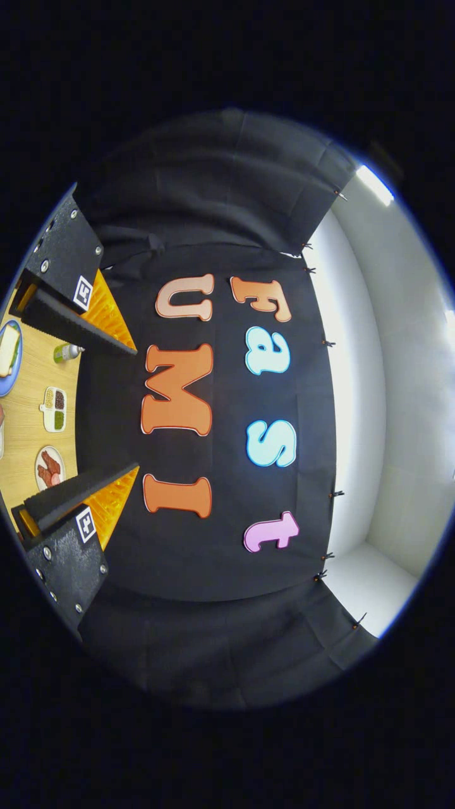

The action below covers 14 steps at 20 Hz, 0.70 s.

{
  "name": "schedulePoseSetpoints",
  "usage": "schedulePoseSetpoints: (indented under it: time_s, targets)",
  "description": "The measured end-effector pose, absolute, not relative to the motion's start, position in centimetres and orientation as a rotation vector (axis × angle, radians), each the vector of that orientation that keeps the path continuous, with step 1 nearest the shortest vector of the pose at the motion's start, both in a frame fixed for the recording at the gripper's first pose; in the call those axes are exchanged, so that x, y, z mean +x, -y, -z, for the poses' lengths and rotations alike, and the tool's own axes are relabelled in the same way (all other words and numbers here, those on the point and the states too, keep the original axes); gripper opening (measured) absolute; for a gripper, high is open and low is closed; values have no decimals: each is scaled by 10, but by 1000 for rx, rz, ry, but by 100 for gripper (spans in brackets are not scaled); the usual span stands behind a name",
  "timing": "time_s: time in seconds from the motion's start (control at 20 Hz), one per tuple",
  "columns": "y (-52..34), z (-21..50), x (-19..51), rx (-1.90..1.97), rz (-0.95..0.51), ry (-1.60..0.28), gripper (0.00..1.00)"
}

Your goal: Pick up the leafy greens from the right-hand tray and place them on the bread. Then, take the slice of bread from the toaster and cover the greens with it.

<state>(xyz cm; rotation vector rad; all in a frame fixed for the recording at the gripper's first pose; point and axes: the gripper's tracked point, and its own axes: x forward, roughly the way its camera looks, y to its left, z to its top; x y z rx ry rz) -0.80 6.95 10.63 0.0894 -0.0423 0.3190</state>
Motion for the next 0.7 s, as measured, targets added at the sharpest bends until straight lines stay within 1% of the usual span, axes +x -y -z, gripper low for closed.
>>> schedulePoseSetpoints:
  time_s: [0.35,0.7]
  targets:
    - [-58,-127,-16,51,-264,90,97]
    - [-55,-130,-16,64,-263,104,97]
